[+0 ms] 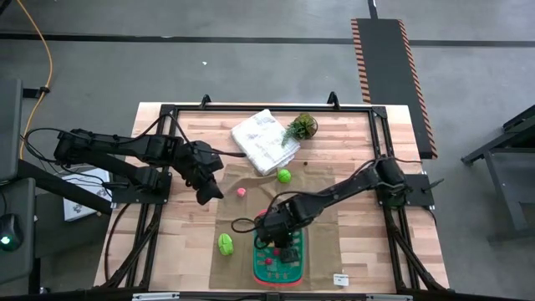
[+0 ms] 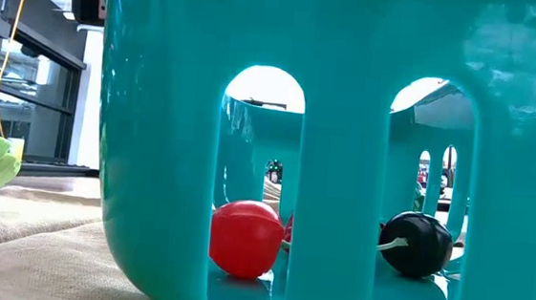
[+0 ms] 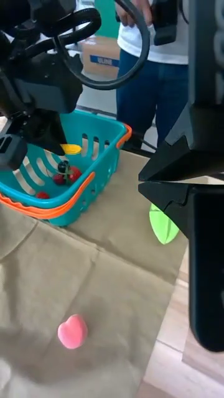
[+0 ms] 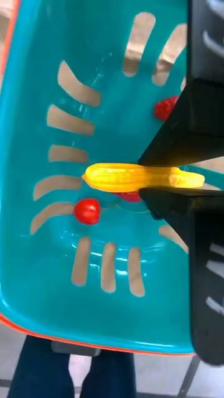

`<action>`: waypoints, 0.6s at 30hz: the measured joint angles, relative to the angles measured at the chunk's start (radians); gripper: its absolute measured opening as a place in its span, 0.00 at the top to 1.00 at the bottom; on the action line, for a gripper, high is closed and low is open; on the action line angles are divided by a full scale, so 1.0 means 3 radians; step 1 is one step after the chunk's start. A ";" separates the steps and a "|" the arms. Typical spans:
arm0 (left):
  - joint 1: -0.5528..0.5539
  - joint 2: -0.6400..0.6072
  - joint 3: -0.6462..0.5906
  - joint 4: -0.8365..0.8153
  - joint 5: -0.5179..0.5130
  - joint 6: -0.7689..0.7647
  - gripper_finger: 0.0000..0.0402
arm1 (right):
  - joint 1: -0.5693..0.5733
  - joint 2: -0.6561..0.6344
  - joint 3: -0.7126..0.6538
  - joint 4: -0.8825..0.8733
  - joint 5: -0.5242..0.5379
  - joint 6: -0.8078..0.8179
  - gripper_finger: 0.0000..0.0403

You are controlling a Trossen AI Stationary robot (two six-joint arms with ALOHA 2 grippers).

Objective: Pick and placing Produce into tupperware
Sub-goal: Put the yellow corn into the blue bin

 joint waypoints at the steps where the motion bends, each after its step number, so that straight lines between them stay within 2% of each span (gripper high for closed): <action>1: 0.0000 0.0000 0.0000 -0.0014 0.0000 0.0030 0.99 | -0.0007 0.0017 0.0000 0.0013 -0.0001 0.0056 0.90; 14: 0.0000 0.0000 0.0000 -0.0456 -0.0003 0.0418 0.99 | -0.0002 0.0294 0.0000 0.0079 0.0175 0.0801 0.90; 18: 0.0000 0.0000 0.0000 -0.0540 -0.0003 0.0488 0.99 | 0.0023 0.0315 0.0000 0.0069 0.0357 0.0971 0.90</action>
